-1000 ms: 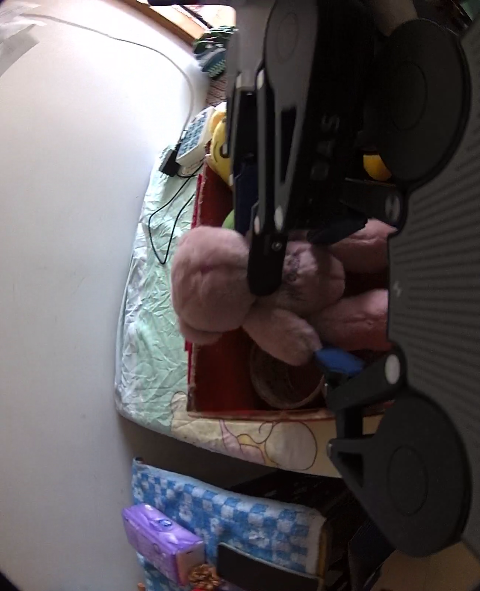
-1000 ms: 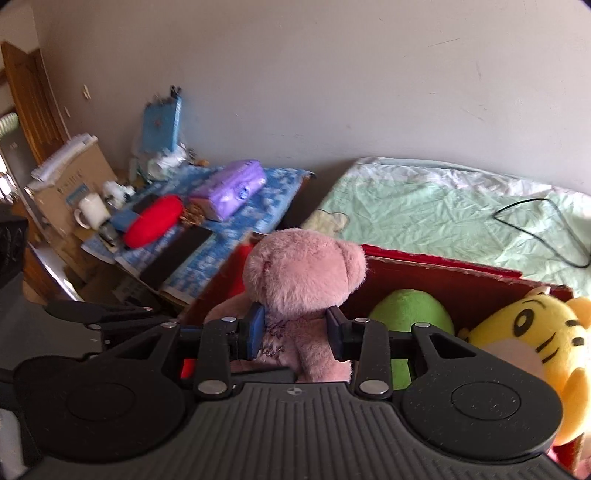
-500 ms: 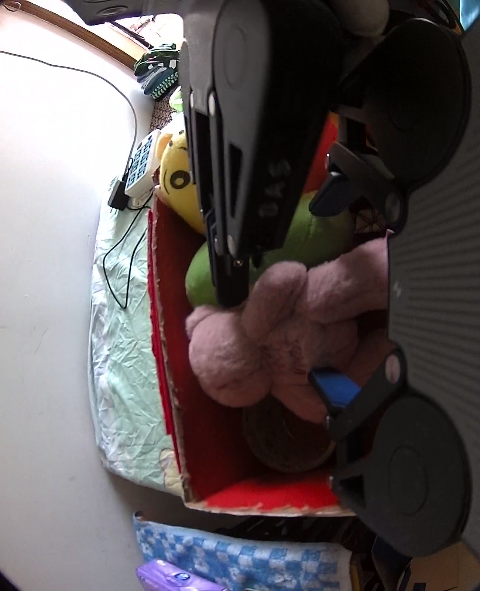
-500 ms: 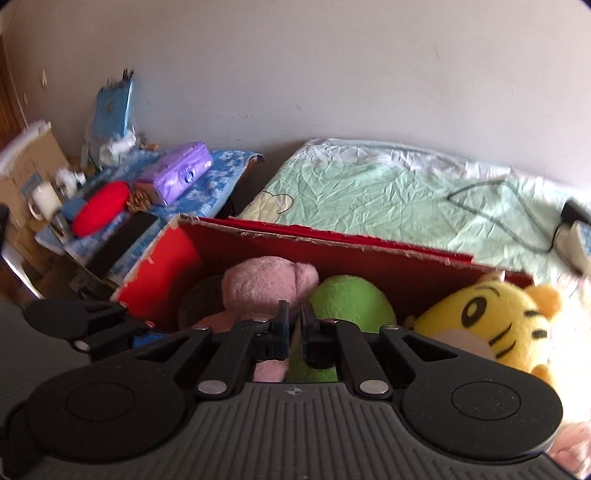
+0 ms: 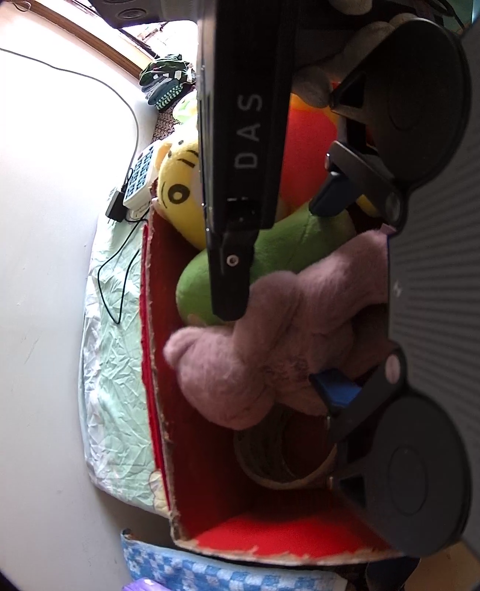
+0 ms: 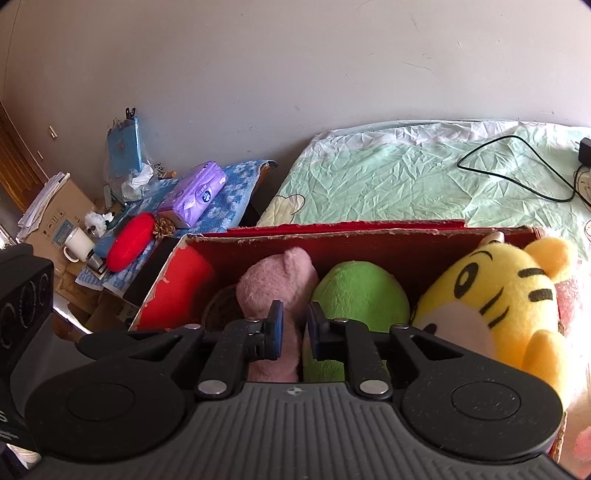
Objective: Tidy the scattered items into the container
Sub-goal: 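Lower the pink teddy bear into the box beside the green plush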
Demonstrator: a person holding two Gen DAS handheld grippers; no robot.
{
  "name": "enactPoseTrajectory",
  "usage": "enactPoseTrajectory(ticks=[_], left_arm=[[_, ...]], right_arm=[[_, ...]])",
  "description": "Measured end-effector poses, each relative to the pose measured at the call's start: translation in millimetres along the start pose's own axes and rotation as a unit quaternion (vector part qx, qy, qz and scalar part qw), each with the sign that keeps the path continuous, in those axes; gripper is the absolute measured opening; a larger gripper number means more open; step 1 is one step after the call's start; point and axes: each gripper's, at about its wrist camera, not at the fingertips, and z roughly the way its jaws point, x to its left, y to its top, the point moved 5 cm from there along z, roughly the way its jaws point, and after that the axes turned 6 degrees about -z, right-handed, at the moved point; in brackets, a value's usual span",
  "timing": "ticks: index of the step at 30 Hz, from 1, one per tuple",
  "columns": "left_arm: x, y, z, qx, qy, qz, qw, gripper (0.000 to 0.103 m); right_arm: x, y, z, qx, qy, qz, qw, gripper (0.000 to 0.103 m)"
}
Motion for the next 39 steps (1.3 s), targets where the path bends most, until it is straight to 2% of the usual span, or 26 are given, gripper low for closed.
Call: enactPoseTrajectory(ticks=[7, 12, 18, 19, 24, 28, 32, 39], left_arm=[[-1, -1, 1, -0.001, 0.001, 0.005, 1.0000, 0.089], [0, -3, 1, -0.005, -0.004, 0.002, 1.0000, 0.089], [-2, -4, 1, 0.002, 0.009, 0.013, 0.9999, 0.088], [-2, -4, 1, 0.005, 0.009, 0.013, 0.9999, 0.088], [6, -4, -2, 0.027, -0.004, -0.013, 0.9995, 0.088], [10, -4, 2, 0.045, -0.019, -0.035, 0.9982, 0.088], [0, -6, 8, 0.063, -0.017, -0.021, 0.9977, 0.089], [-7, -6, 14, 0.056, -0.020, -0.017, 0.9981, 0.089]], right_arm=[[8, 2, -2, -0.002, 0.012, -0.014, 1.000, 0.018], [29, 6, 6, 0.013, 0.021, -0.075, 0.997, 0.019], [30, 7, 24, 0.066, -0.024, -0.120, 0.990, 0.020], [29, 5, 27, 0.076, -0.028, -0.126, 0.989, 0.023], [27, 4, 30, 0.095, -0.012, -0.127, 0.987, 0.026], [29, 6, 31, 0.105, -0.006, -0.132, 0.986, 0.021], [36, 3, 27, 0.113, -0.010, -0.142, 0.983, 0.019], [27, 2, 30, 0.116, -0.024, -0.127, 0.985, 0.021]])
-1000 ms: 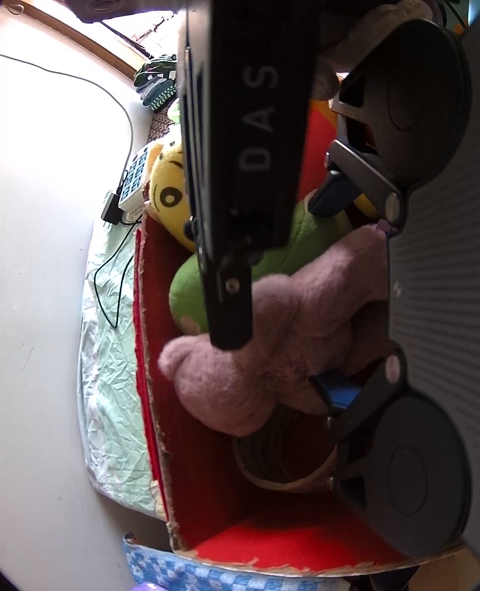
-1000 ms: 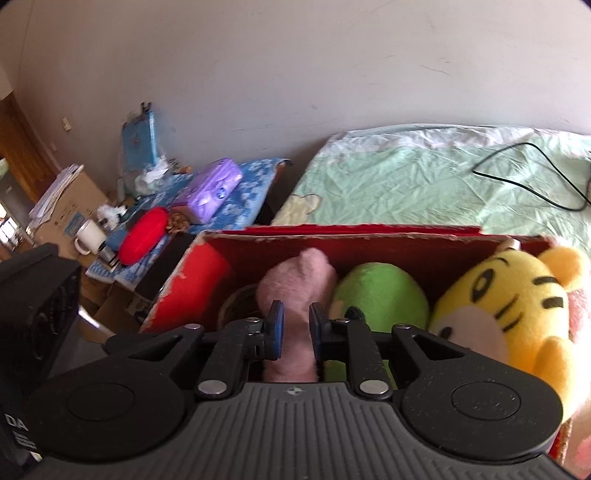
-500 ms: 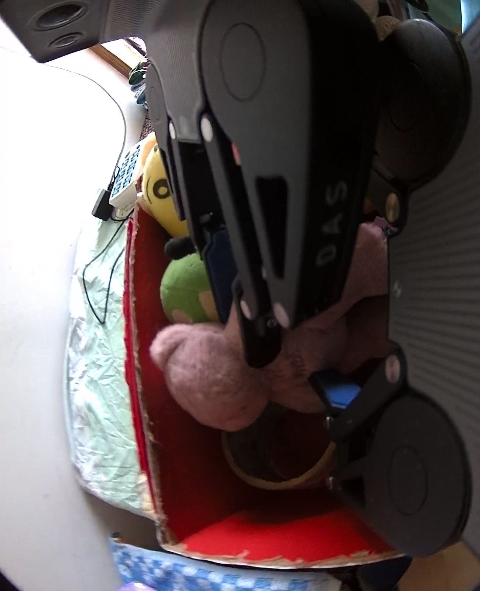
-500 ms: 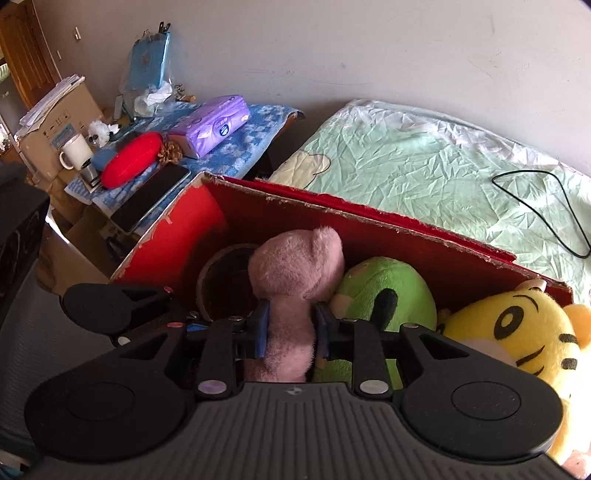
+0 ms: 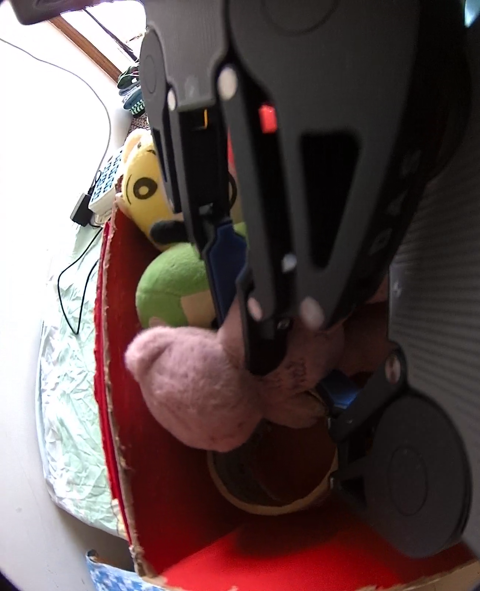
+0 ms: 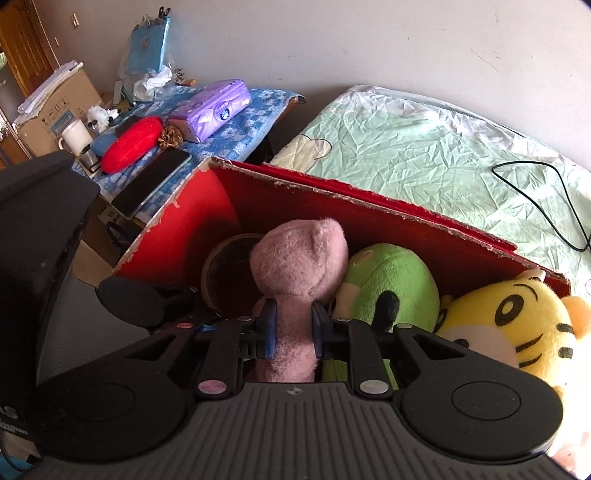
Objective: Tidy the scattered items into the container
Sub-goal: 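Lower the pink teddy bear into the box beside the green plush, then press the teddy bear down into the box and open the right tool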
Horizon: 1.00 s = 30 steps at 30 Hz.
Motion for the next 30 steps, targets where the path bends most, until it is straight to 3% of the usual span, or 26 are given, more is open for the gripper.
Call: enactPoseTrajectory(ticks=[3, 22, 30], left_arm=[[0, -1, 0, 0.001, 0.005, 0.008, 1.0000, 0.089], [3, -1, 0, 0.014, 0.030, -0.008, 0.9994, 0.089], [-1, 5, -11, 0.009, 0.066, 0.007, 0.9978, 0.088]], right_arm=[[-7, 2, 4, -0.004, 0.004, 0.025, 1.000, 0.024], [-9, -2, -1, -0.036, 0.012, 0.037, 0.999, 0.028], [-16, -8, -3, -0.060, 0.024, 0.071, 0.995, 0.026]])
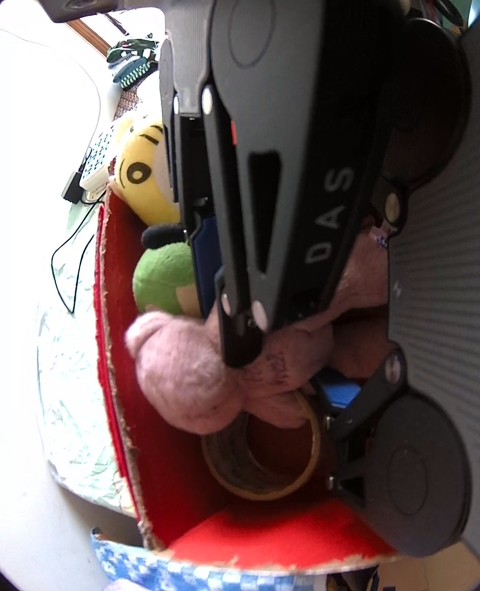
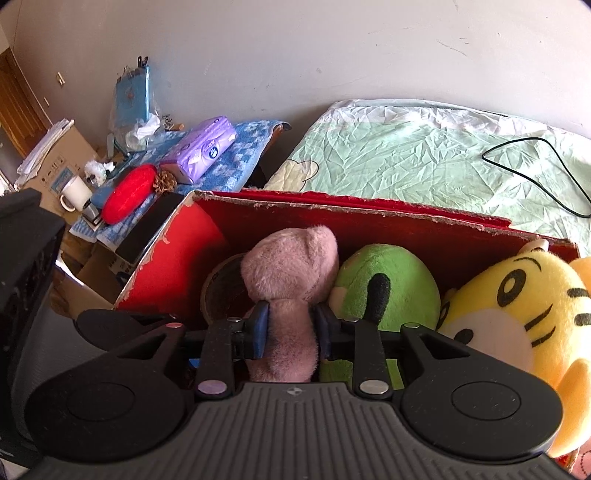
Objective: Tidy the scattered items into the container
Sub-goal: 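Press the teddy bear down into the box and open the right tool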
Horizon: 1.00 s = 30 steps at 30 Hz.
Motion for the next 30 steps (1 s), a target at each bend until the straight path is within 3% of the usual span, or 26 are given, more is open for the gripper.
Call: enactPoseTrajectory(ticks=[8, 30], left_arm=[[7, 4, -10, -0.013, 0.024, 0.006, 0.9996, 0.088], [17, -4, -16, -0.020, 0.013, -0.002, 0.9997, 0.088]], right_arm=[[0, -3, 0, -0.011, -0.005, 0.003, 1.000, 0.024], [1, 1, -13, -0.033, 0.002, 0.018, 0.999, 0.025]])
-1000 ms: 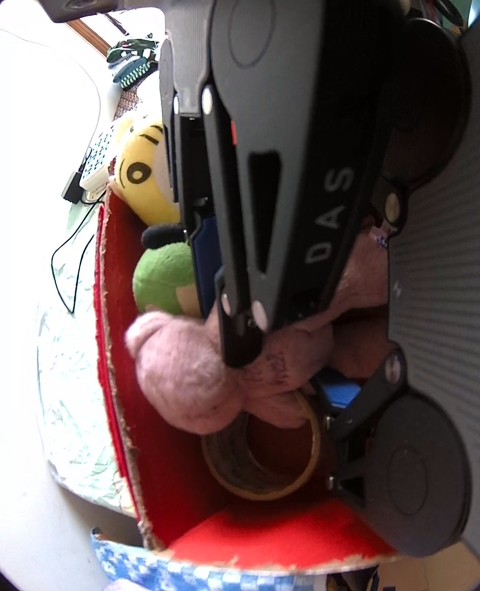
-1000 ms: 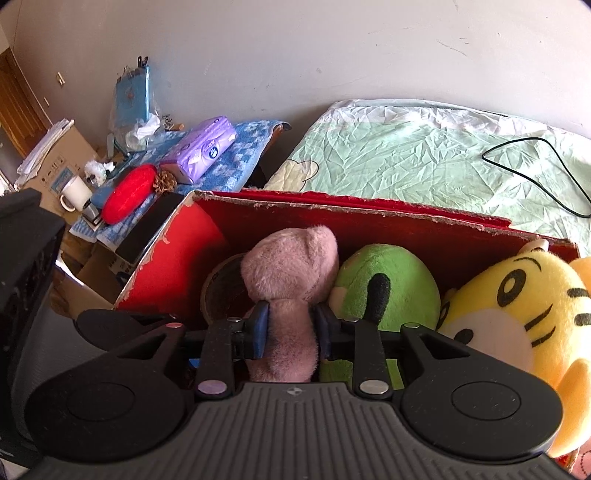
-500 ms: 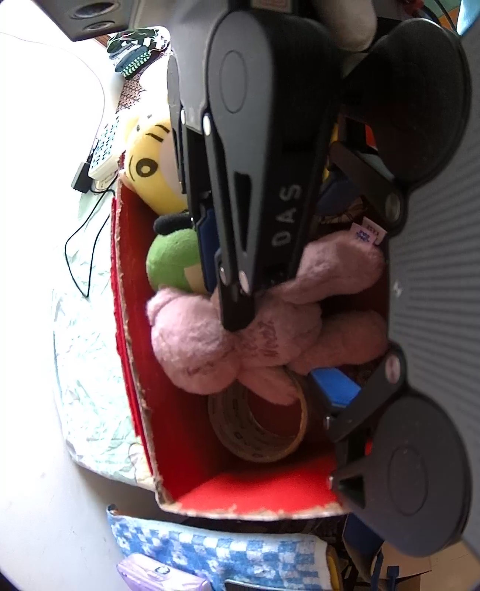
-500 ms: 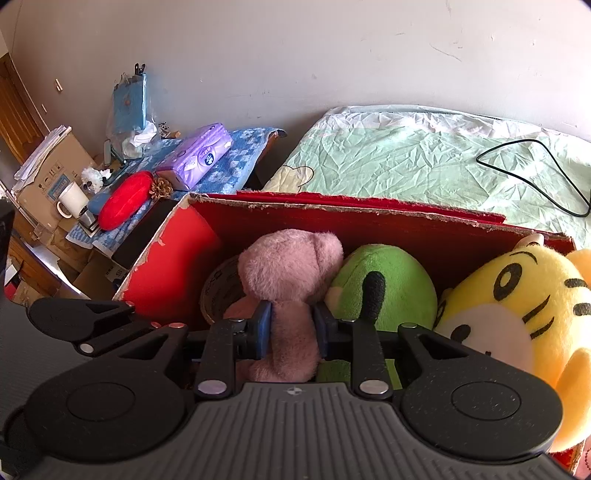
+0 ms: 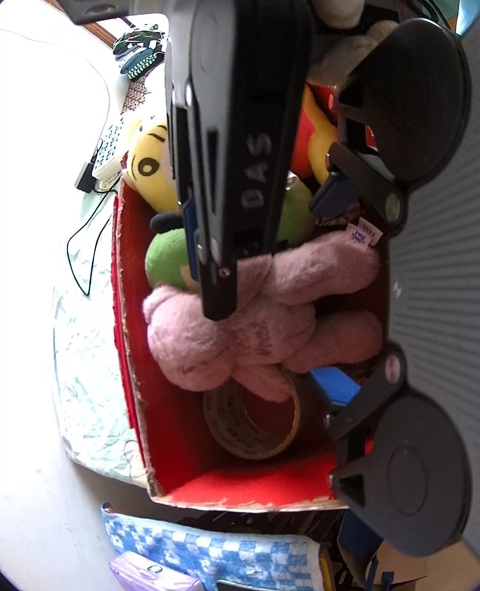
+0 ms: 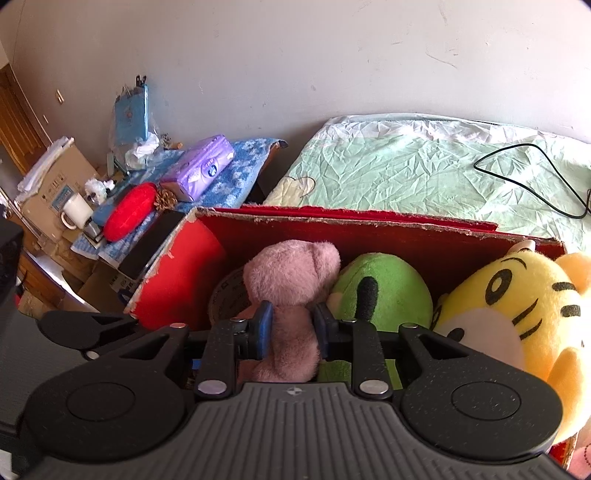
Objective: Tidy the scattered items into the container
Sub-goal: 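Press the teddy bear down into the box and open the right tool, then move the right tool out of the box toward the white plushes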
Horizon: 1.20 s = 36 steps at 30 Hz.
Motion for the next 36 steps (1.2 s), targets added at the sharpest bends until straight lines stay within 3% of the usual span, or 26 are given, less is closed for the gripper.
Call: enactPoseTrajectory(ticks=[15, 19, 31, 36], left_arm=[[4, -9, -17, -0.019, -0.064, -0.022, 0.9975, 0.088], [1, -10, -24, -0.040, -0.072, -0.025, 0.9962, 0.088], [-4, -18, -45, -0.116, -0.054, -0.018, 0.9916, 0.088], [-3, -18, -46, -0.123, -0.031, -0.036, 0.9912, 0.088]], right_arm=[[4, -6, -22, -0.019, 0.024, 0.021, 0.999, 0.026], [9, -9, -25, -0.022, 0.024, 0.015, 0.999, 0.026], [12, -24, -50, -0.065, 0.024, 0.023, 0.997, 0.026], [3, -34, -68, -0.088, 0.012, 0.039, 0.995, 0.026]])
